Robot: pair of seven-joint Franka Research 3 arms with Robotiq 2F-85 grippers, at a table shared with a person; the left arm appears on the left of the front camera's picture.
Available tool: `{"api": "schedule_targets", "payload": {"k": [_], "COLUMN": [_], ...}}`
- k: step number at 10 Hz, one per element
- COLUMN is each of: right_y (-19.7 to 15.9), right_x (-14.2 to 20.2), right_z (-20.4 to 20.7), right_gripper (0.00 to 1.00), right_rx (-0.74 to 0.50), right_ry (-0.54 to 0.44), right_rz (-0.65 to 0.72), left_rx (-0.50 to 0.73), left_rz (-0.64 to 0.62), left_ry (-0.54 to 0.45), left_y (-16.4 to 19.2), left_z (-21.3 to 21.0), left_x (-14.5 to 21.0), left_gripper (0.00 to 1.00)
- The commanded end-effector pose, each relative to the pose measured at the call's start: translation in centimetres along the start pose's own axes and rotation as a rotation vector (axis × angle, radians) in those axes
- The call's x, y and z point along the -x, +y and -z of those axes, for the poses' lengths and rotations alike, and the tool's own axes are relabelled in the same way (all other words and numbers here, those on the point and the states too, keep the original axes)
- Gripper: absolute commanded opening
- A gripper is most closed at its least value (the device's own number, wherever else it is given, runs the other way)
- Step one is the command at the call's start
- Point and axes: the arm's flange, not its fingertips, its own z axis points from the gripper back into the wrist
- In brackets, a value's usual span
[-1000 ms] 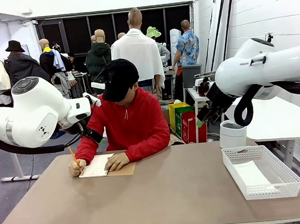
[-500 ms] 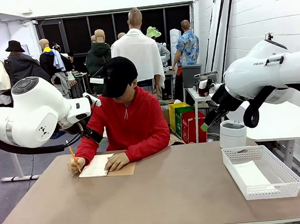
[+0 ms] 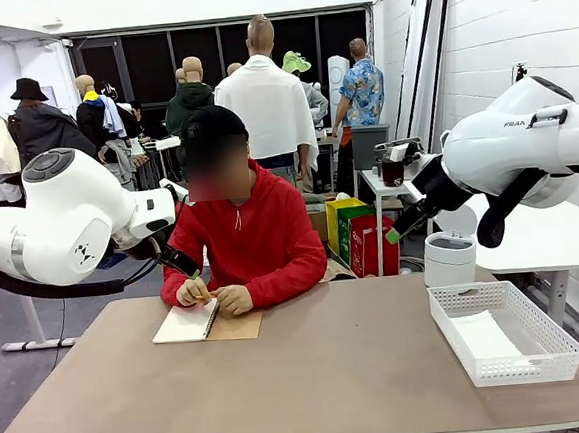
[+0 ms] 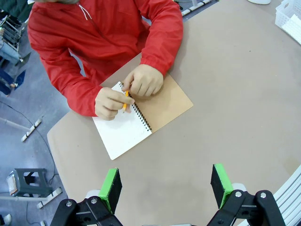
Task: Sort the paper based on its condition.
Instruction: If a person hands you a paper, place it in the Organizing basket , and if it's crumpled, put it in the Trash can.
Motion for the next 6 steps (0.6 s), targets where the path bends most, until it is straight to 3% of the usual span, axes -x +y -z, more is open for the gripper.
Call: {"api": "schedule_targets", "payload": {"k": [1,6], "right_y": [0.3,0.0], "right_x": [0.6,0.0], "right_z": [1.2,0.0], "right_gripper": [1.00,1.00], "right_rx": [-0.016,0.000], "right_ry": [-0.015,0.000], "right_rz": [0.027,0.000], "left_rx": [-0.001,-0.001], "left_rz": [0.004,0.004], "left_ry": [0.003,0.003], "left_y": [0.0,0.0], "left_z": [0.0,0.0], "left_x": [0.0,0.0], "left_gripper": [1.00,1.00]}}
